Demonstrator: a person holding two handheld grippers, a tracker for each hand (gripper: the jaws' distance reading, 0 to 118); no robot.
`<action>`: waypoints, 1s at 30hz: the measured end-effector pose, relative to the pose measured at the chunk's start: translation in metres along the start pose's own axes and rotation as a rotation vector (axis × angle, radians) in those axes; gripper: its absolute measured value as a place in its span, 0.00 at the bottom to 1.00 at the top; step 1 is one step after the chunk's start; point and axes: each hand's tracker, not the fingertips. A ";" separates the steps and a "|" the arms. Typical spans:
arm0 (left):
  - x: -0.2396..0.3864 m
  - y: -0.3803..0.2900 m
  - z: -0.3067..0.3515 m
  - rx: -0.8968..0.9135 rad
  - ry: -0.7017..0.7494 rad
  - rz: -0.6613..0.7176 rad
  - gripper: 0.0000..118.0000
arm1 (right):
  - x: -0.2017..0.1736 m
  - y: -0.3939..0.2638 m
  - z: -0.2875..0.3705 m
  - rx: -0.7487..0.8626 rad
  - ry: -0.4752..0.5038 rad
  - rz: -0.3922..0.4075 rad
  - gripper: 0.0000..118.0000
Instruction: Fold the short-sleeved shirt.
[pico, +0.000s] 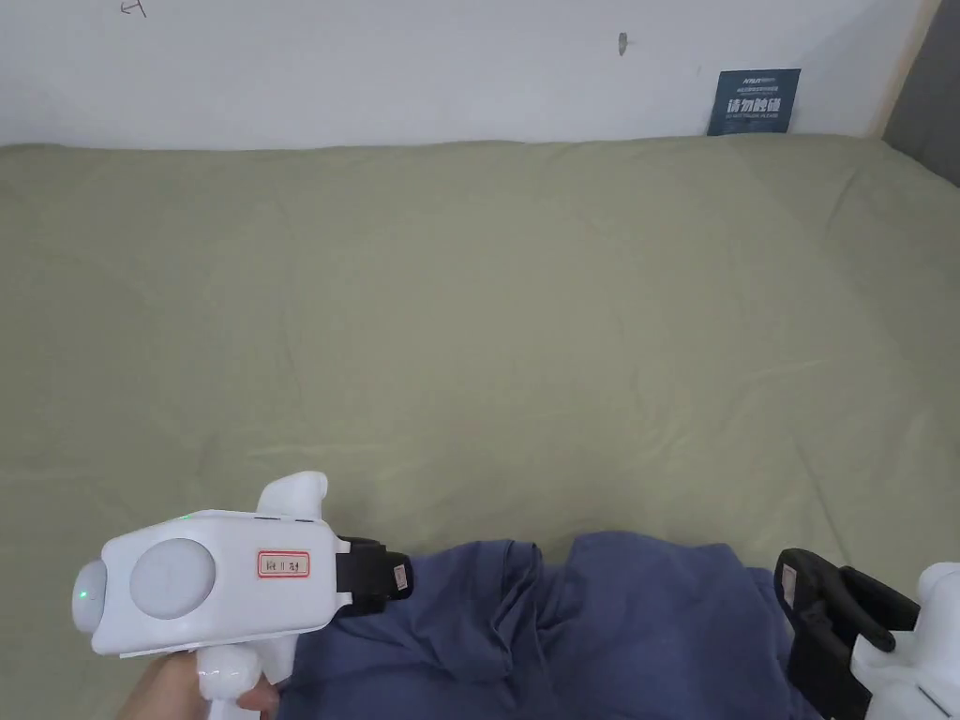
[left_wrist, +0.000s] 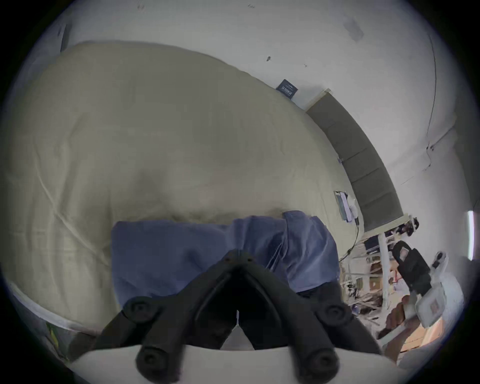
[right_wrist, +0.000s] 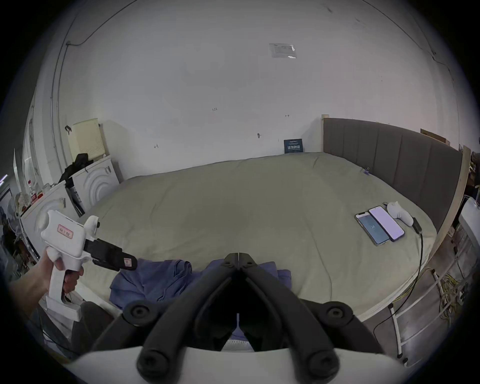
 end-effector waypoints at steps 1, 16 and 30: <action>-0.001 0.001 -0.009 -0.007 0.002 -0.005 0.00 | 0.000 0.000 -0.001 -0.003 -0.001 -0.001 0.00; 0.027 -0.016 -0.036 -0.072 -0.098 -0.105 0.00 | -0.003 -0.003 -0.013 -0.064 -0.026 0.034 0.00; -0.108 -0.008 0.057 -0.067 -0.110 0.114 0.09 | -0.036 0.002 -0.018 -0.057 0.042 0.077 0.00</action>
